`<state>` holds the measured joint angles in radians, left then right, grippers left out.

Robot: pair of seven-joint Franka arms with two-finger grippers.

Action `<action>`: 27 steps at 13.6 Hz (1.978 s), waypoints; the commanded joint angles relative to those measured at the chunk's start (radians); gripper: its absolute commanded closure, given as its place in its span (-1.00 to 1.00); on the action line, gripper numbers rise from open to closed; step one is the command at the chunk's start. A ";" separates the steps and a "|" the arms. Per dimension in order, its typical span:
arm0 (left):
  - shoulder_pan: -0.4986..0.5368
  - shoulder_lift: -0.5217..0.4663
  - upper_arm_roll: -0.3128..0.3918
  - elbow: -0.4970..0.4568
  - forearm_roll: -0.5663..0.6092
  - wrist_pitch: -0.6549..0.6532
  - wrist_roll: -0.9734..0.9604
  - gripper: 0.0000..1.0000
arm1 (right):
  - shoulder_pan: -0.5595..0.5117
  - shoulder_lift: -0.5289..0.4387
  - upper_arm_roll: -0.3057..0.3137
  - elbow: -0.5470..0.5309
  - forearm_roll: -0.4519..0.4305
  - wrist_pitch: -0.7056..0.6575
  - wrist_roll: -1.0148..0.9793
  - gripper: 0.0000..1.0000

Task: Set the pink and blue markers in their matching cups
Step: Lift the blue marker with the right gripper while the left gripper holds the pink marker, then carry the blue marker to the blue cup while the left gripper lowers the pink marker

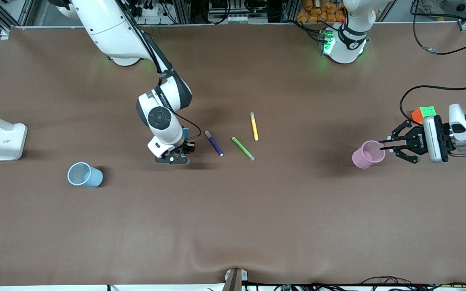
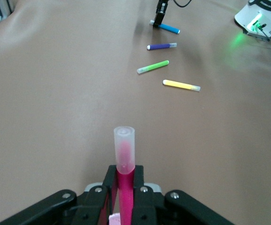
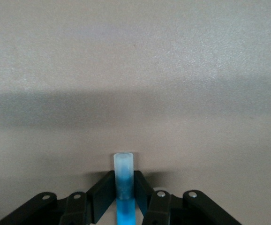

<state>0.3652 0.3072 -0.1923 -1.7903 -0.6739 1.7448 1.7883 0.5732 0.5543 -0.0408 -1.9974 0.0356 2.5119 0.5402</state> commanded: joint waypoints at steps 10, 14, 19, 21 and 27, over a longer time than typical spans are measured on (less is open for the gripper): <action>0.115 0.110 -0.007 -0.015 -0.041 -0.123 0.384 1.00 | -0.050 -0.077 -0.002 0.107 -0.011 -0.191 -0.058 1.00; 0.115 0.159 -0.007 -0.012 -0.039 -0.125 0.465 1.00 | -0.119 -0.077 -0.002 0.218 -0.009 -0.262 -0.208 1.00; 0.112 0.213 -0.006 0.015 -0.041 -0.084 0.557 1.00 | -0.228 -0.076 -0.001 0.285 -0.008 -0.262 -0.472 1.00; 0.106 0.214 -0.006 0.015 -0.033 -0.077 0.557 1.00 | -0.263 -0.076 0.001 0.307 -0.006 -0.262 -0.569 1.00; 0.100 0.228 -0.001 0.032 -0.010 -0.057 0.540 -1.00 | -0.364 -0.114 0.001 0.318 0.115 -0.260 -0.915 1.00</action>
<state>0.4672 0.5197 -0.1948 -1.7823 -0.6928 1.6941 2.3073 0.2528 0.4703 -0.0584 -1.6728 0.1039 2.2656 -0.2630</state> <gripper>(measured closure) 0.674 0.762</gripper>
